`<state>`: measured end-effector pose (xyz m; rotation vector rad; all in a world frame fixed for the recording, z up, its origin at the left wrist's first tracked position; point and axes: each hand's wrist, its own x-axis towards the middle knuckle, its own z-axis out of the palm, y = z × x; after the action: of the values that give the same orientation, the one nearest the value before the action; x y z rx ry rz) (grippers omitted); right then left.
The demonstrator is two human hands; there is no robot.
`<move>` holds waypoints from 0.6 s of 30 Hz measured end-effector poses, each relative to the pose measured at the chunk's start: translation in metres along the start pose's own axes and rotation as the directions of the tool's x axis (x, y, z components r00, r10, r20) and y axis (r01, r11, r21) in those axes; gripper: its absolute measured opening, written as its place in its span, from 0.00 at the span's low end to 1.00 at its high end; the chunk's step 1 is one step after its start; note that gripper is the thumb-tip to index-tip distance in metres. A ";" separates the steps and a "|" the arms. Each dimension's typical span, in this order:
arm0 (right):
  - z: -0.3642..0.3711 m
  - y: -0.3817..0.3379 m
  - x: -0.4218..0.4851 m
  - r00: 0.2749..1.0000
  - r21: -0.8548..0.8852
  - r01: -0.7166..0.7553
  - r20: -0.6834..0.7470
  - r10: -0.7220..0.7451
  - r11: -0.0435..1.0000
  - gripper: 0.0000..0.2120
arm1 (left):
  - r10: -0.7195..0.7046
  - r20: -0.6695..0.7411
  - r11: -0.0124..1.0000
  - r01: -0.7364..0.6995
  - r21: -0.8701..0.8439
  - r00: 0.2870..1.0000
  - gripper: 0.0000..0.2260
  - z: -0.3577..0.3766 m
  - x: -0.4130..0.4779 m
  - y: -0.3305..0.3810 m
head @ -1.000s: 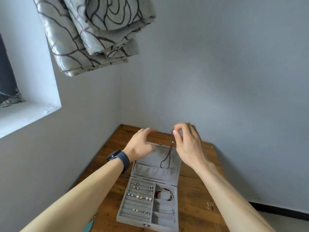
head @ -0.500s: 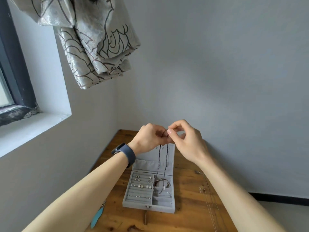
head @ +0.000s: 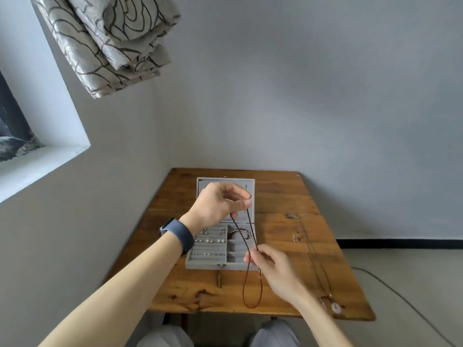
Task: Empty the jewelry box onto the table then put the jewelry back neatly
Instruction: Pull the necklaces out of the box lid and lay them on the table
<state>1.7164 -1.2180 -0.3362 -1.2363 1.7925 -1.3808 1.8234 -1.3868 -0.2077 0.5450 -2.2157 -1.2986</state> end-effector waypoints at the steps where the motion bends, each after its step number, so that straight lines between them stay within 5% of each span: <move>1: 0.000 0.005 -0.005 1.000 0.009 -0.015 -0.016 0.015 1.000 0.09 | 0.000 0.016 0.998 -0.001 0.055 1.000 0.06 0.001 0.000 -0.004; 6: -0.015 0.026 -0.028 0.988 0.010 -0.090 -0.128 0.090 0.996 0.08 | 0.021 0.119 0.896 -0.071 0.439 0.993 0.07 0.002 -0.002 -0.018; 11: -0.039 0.043 -0.057 0.964 -0.084 -0.179 -0.216 0.158 0.980 0.08 | -0.191 0.314 0.545 -0.166 0.822 0.930 0.12 0.003 -0.008 -0.028; 13: -0.048 0.051 -0.071 0.942 -0.080 -0.211 -0.282 0.181 0.974 0.08 | -0.275 0.347 0.594 -0.126 0.794 0.897 0.12 0.007 -0.009 -0.035; 15: -0.057 0.056 -0.087 0.919 -0.032 -0.222 -0.341 0.198 0.975 0.08 | -0.318 0.396 0.763 -0.015 0.646 0.862 0.12 0.008 -0.009 -0.038; 18: -0.066 0.061 -0.110 0.895 0.133 -0.251 -0.346 0.282 0.959 0.10 | -0.287 0.470 0.956 0.281 0.084 0.835 0.11 0.015 -0.015 -0.037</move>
<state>1.6864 -1.0876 -0.3843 -0.6855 2.0327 -1.5763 1.8296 -1.3851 -0.2501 0.6299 -2.6150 -1.7303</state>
